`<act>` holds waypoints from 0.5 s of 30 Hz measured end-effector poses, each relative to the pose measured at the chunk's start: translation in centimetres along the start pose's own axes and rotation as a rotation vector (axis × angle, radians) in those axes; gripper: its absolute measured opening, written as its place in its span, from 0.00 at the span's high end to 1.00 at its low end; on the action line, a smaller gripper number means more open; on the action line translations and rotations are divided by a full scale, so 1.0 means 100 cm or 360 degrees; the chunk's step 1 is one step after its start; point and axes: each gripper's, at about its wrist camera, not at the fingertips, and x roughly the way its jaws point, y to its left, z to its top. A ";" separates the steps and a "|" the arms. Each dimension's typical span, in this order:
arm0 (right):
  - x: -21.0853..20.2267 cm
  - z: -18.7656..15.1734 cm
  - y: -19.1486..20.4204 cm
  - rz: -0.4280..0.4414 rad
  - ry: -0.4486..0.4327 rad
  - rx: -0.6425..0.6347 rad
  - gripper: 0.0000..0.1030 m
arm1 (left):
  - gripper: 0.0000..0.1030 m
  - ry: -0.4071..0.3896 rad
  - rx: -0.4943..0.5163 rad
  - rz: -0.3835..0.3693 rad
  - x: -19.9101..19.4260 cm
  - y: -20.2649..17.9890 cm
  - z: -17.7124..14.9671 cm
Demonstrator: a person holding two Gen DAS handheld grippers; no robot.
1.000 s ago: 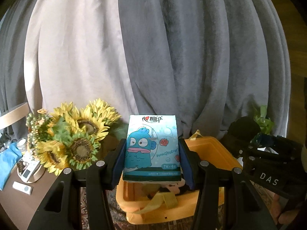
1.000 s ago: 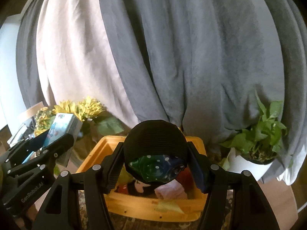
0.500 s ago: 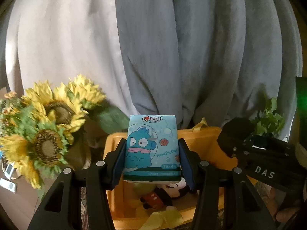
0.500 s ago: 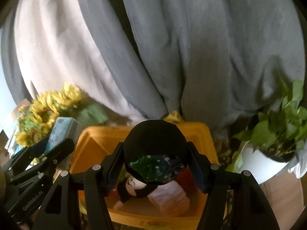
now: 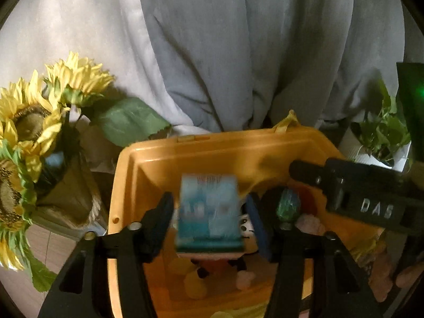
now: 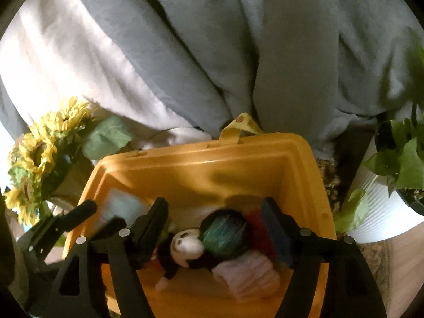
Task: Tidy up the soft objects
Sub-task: 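Open both grippers to drop the tissue pack and ball into the crate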
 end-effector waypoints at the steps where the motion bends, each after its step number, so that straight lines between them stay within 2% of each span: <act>1: -0.001 0.001 0.000 -0.0017 -0.0004 -0.0001 0.29 | 0.38 0.0011 0.0001 0.0004 0.002 -0.001 -0.001; 6: -0.012 0.000 0.000 -0.0070 -0.0065 -0.0022 0.29 | 0.35 -0.0005 0.0004 0.0038 -0.003 -0.003 -0.002; 15: -0.050 -0.012 0.001 -0.0066 -0.0182 -0.0025 0.29 | 0.26 -0.0171 0.0006 0.0169 -0.047 -0.012 -0.006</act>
